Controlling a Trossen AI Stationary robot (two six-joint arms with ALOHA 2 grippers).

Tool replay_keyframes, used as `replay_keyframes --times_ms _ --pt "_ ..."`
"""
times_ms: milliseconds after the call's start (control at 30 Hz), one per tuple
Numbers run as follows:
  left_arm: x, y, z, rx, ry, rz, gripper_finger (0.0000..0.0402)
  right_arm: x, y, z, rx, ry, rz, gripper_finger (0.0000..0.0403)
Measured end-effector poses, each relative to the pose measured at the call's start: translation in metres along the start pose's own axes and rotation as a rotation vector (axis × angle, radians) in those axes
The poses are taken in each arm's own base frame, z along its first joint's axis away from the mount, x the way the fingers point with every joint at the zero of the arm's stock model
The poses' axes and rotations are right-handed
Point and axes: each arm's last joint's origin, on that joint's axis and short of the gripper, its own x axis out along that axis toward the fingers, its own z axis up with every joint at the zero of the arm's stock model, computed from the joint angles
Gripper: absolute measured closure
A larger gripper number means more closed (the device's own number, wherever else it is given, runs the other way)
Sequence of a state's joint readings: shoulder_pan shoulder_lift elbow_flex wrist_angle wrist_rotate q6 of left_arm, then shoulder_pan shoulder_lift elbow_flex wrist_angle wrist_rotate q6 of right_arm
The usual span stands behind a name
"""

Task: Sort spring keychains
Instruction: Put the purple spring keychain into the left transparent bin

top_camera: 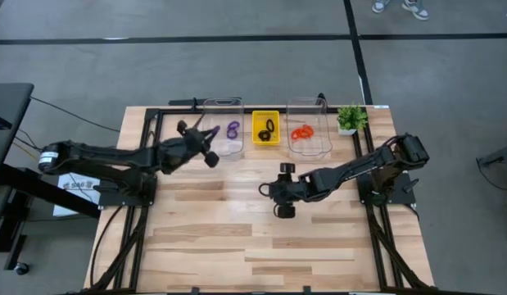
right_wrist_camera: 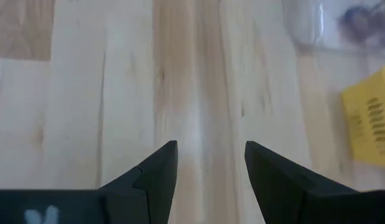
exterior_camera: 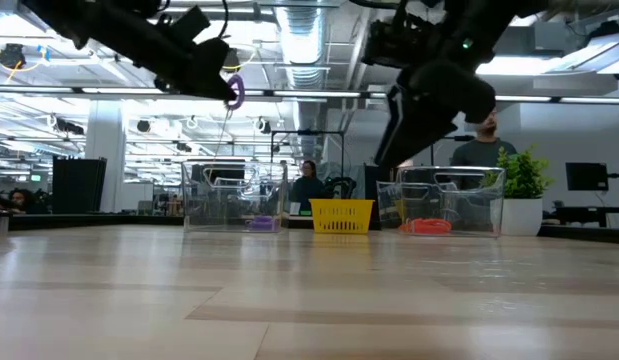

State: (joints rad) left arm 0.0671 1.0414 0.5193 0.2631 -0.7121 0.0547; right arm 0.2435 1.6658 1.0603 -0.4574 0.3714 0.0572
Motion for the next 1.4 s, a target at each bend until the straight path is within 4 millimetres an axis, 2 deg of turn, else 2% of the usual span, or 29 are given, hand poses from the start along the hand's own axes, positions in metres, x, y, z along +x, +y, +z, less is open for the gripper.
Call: replay_keyframes --times_ms 267,633,1000,1400 --pt "0.025 0.024 -0.007 -0.043 0.032 -0.122 0.0351 -0.007 0.018 -0.005 0.042 0.021 0.027 0.022" --pt "0.064 0.056 -0.03 -0.144 0.113 -0.129 0.035 -0.018 0.041 -0.008 0.037 -0.011 -0.009 0.022" --pt "0.089 0.06 -0.051 -0.192 0.156 -0.148 0.035 -0.018 0.041 -0.01 0.049 0.001 -0.039 0.022" --pt "0.095 0.068 -0.064 -0.293 0.24 -0.105 0.035 -0.018 0.039 -0.011 0.042 0.01 -0.07 0.0223"
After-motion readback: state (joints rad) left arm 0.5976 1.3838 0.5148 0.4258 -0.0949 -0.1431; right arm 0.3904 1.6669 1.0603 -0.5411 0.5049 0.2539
